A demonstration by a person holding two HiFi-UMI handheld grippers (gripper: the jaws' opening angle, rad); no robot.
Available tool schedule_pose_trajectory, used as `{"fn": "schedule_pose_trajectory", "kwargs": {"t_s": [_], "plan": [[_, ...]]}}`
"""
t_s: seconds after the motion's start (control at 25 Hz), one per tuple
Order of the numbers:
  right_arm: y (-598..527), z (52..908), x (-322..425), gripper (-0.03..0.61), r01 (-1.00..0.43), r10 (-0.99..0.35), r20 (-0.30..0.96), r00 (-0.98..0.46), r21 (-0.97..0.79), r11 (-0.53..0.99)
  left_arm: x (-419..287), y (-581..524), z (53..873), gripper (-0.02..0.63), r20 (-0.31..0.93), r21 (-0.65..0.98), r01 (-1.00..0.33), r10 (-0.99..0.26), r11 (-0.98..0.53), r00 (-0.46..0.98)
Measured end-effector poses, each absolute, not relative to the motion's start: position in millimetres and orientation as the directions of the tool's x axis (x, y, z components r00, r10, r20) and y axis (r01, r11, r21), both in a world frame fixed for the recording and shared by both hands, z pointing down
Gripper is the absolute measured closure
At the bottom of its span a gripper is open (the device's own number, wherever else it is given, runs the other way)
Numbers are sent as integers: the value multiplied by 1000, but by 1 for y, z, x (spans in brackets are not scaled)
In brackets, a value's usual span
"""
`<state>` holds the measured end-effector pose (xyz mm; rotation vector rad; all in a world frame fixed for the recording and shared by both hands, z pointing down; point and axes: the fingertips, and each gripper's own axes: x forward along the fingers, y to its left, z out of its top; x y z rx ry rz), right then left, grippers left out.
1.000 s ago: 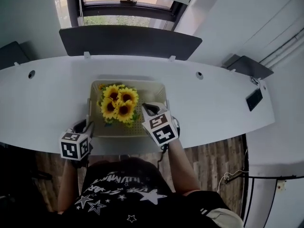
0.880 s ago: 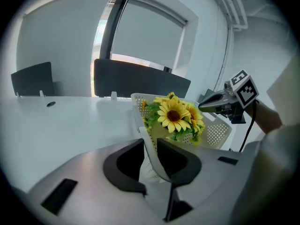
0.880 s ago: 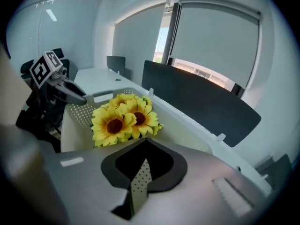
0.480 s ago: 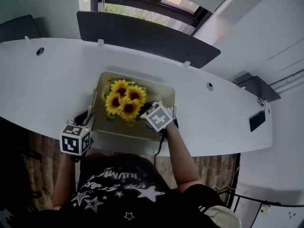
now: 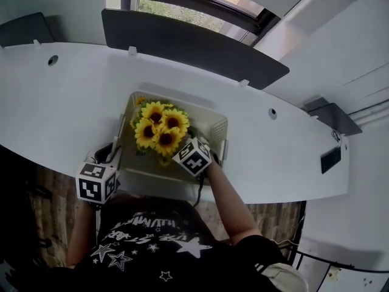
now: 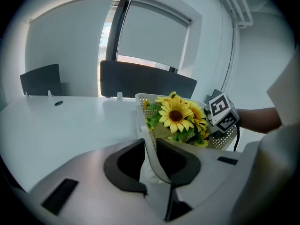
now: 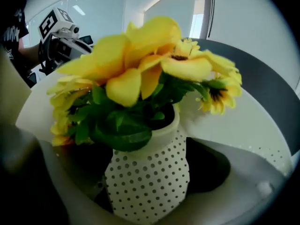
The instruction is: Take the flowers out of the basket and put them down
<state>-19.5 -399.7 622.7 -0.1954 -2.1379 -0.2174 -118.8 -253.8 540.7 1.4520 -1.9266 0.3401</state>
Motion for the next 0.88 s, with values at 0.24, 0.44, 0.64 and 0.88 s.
{"fn": "schedule_pose_trajectory", "kwargs": {"t_s": [0.24, 0.44, 0.64, 0.88], "plan": [[-394, 627, -27, 83, 194, 144, 768, -624, -26, 981, -118, -253, 541, 532, 663, 193, -918, -736, 345, -137], [-389, 634, -35, 72, 217, 208, 745, -633, -87, 972, -117, -254, 540, 537, 658, 190, -917, -738, 351, -147], [-387, 633, -55, 72, 263, 241, 681, -691, -72, 962, -117, -254, 540, 540, 664, 193, -916, -734, 353, -143], [-382, 630, -72, 72, 335, 240, 636, -733, 31, 942, -111, -254, 537, 543, 666, 192, -908, -729, 373, -159]]}}
